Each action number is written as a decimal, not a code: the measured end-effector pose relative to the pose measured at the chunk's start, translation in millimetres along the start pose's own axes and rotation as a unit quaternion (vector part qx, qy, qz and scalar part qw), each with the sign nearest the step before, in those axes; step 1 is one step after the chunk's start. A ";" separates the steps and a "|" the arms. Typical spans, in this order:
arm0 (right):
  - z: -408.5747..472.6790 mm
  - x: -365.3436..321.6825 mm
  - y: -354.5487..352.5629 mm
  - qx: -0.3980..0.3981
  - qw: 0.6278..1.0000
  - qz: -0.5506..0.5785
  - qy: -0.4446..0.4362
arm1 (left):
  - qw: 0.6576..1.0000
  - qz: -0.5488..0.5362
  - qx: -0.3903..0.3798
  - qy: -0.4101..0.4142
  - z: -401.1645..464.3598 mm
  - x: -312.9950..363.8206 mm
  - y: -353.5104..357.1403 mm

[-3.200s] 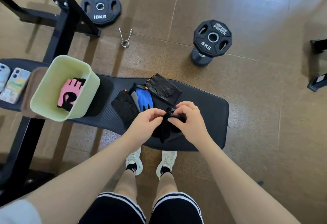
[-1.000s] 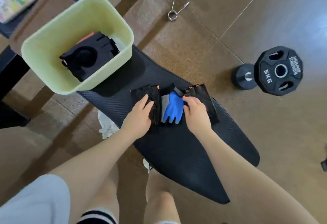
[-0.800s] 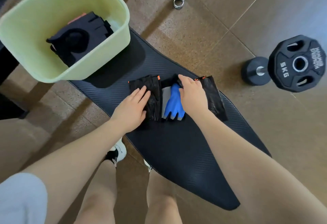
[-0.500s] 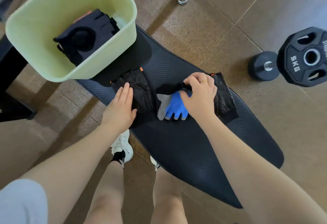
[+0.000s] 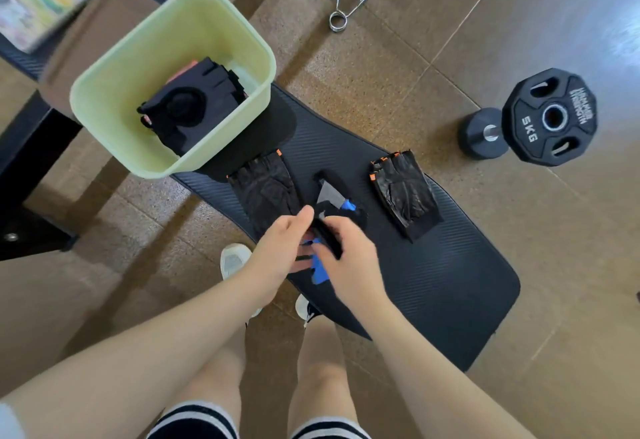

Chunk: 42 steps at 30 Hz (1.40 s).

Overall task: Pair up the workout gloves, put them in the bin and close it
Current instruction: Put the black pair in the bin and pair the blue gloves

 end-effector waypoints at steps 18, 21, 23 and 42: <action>108.6 78.6 7.4 0.007 0.980 -0.154 0.129 | 0.955 0.191 0.180 0.140 22.1 -2.8 -73.8; 99.8 57.0 3.8 -0.015 0.991 0.010 0.136 | 0.954 0.207 0.175 0.132 17.5 3.1 -75.5; 85.0 35.3 -6.8 -0.014 0.991 0.073 0.110 | 0.955 0.204 0.173 0.126 11.6 10.5 -74.0; -39.8 -50.6 -125.1 0.134 0.955 0.230 0.132 | 0.978 0.109 0.098 0.145 -85.4 88.6 0.2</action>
Point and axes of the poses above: each hand's wrist, its own z-axis towards the middle knuckle, its own y-axis out of the palm, x = y × z, the point moved 2 cm from there along z, towards the middle knuckle, and after that the axes turned 5 degrees about z, right-handed, at the moved point
